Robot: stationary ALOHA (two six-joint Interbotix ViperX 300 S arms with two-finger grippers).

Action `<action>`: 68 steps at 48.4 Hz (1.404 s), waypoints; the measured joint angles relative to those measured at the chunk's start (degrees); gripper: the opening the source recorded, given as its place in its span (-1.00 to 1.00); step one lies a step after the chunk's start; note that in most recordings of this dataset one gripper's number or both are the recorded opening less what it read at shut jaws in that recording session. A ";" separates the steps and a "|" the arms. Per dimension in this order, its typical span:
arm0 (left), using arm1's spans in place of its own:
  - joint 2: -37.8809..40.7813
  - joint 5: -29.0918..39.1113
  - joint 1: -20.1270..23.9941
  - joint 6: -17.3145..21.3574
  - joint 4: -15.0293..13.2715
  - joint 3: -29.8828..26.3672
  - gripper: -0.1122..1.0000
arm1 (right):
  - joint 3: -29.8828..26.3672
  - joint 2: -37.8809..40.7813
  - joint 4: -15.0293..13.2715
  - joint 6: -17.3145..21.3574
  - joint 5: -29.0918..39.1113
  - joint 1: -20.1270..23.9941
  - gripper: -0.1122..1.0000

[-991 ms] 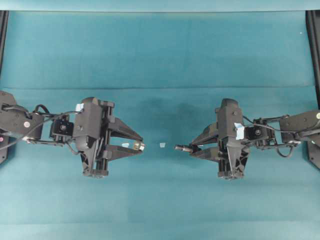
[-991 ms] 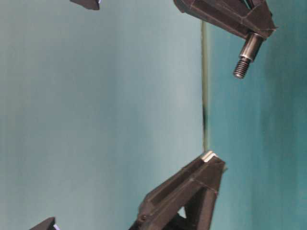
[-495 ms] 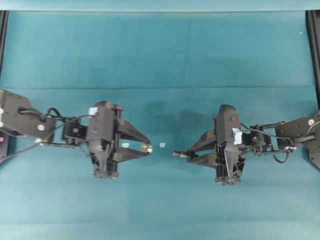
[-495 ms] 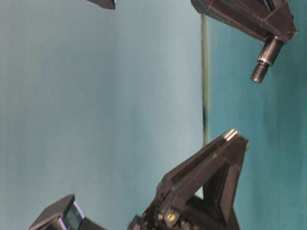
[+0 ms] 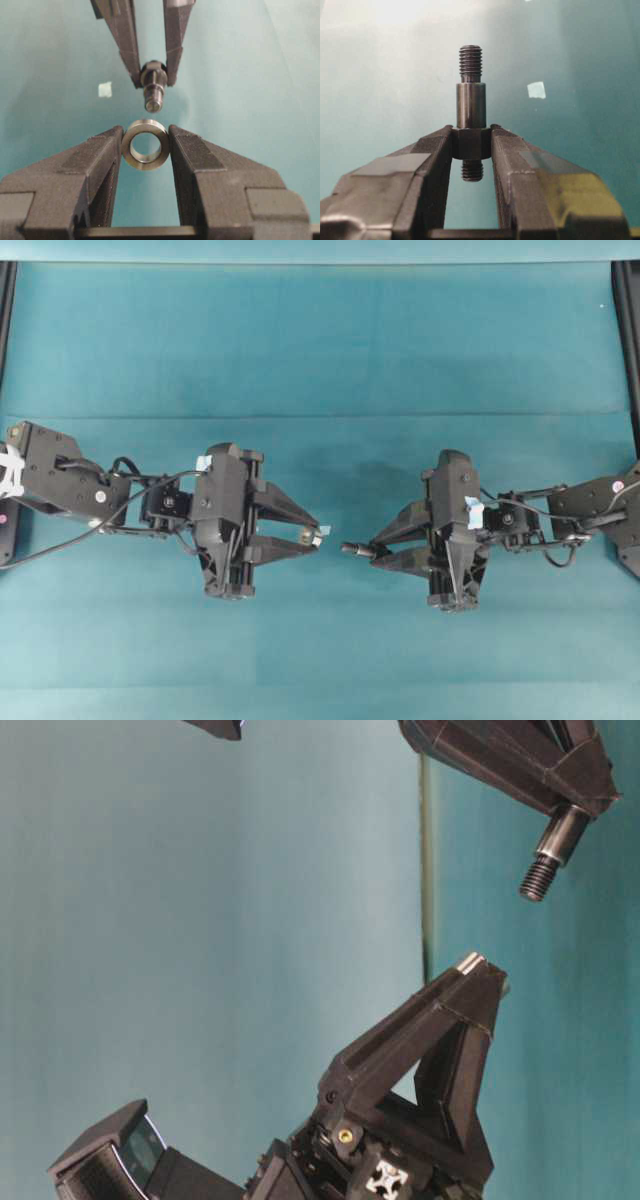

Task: Insert the washer onto the shaft with both hands.
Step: 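Bring the held washer and shaft together at the center, then align washer hole with shaft tip and push washer onto shaft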

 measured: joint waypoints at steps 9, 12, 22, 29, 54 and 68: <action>0.62 0.00 0.00 0.00 0.00 -0.79 -0.13 | 0.09 0.18 0.00 0.00 -0.18 0.00 -0.79; 0.88 0.00 -0.09 0.00 0.00 -0.97 -0.13 | 0.00 0.18 0.00 0.00 -0.26 0.00 -0.79; 1.41 0.00 -0.26 0.00 0.00 -1.49 -0.13 | -0.26 0.70 0.00 0.00 -1.14 0.00 -0.79; 1.93 0.00 -0.35 0.00 0.00 -1.76 -0.13 | -0.88 1.32 0.00 0.00 -1.32 0.00 -0.79; 3.43 0.00 -0.53 0.00 0.00 -3.34 -0.13 | -1.76 1.93 0.00 0.00 -1.93 0.00 -0.79; 3.78 0.09 -0.79 0.00 0.00 -3.60 -0.13 | -1.76 1.93 0.00 0.00 -2.02 0.00 -0.79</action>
